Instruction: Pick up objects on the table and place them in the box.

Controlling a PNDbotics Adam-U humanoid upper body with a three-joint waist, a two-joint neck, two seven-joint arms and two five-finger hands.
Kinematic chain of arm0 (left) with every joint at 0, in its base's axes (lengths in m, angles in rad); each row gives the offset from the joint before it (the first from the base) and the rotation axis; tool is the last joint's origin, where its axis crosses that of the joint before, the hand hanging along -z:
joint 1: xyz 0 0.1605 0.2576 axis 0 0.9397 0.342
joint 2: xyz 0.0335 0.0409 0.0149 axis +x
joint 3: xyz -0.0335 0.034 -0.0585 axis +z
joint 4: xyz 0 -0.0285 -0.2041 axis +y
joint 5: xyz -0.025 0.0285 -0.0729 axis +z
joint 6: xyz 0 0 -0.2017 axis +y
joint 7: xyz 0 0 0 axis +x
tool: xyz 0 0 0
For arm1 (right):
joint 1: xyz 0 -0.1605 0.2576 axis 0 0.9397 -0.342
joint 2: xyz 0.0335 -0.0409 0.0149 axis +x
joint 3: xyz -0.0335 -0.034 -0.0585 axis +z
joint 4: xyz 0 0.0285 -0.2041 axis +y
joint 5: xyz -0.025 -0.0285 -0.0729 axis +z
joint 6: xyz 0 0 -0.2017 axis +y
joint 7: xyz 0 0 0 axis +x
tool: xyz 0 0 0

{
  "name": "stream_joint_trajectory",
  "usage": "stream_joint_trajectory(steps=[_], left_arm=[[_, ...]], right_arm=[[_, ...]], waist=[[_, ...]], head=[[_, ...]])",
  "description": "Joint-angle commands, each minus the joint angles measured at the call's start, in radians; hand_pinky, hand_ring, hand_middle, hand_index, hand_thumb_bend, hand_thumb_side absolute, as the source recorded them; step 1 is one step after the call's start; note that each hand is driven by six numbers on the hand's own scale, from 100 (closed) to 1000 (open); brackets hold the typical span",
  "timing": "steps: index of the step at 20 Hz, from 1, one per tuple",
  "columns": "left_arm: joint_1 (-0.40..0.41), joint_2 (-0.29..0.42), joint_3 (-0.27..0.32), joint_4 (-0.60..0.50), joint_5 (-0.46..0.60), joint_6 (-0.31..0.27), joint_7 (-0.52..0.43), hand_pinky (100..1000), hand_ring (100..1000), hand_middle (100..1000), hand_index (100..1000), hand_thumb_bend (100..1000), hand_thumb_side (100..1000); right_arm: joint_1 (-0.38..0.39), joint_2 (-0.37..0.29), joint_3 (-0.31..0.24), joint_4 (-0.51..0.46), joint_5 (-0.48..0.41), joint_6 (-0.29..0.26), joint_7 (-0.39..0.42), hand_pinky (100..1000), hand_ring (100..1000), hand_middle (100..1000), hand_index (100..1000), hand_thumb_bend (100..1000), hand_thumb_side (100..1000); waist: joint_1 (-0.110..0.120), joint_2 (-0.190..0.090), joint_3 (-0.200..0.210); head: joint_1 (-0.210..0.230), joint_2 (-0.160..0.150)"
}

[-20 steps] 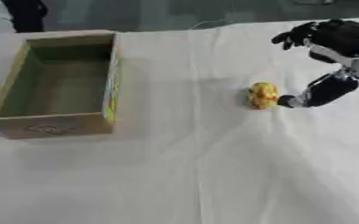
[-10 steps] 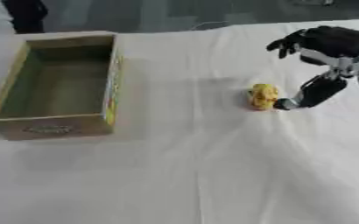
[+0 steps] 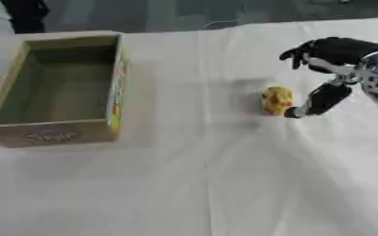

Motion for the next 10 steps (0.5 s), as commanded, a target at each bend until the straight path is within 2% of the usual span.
stream_joint_trajectory(steps=[1, 10], left_arm=[[-0.006, 0.008, -0.001, -0.019, 0.001, -0.001, -0.005, 453, 509, 493, 800, 100, 965], [-0.007, 0.005, -0.003, -0.019, 0.002, 0.000, -0.009, 453, 509, 493, 800, 100, 966]], right_arm=[[-0.027, -0.008, 0.003, 0.031, 0.015, -0.004, 0.002, 770, 789, 700, 923, 600, 390], [-0.066, 0.026, 0.027, 0.106, 0.036, 0.004, -0.038, 753, 767, 641, 850, 561, 433]], waist=[[-0.003, -0.015, 0.001], [-0.002, -0.012, 0.008]], head=[[-0.006, -0.010], [-0.011, -0.013]])
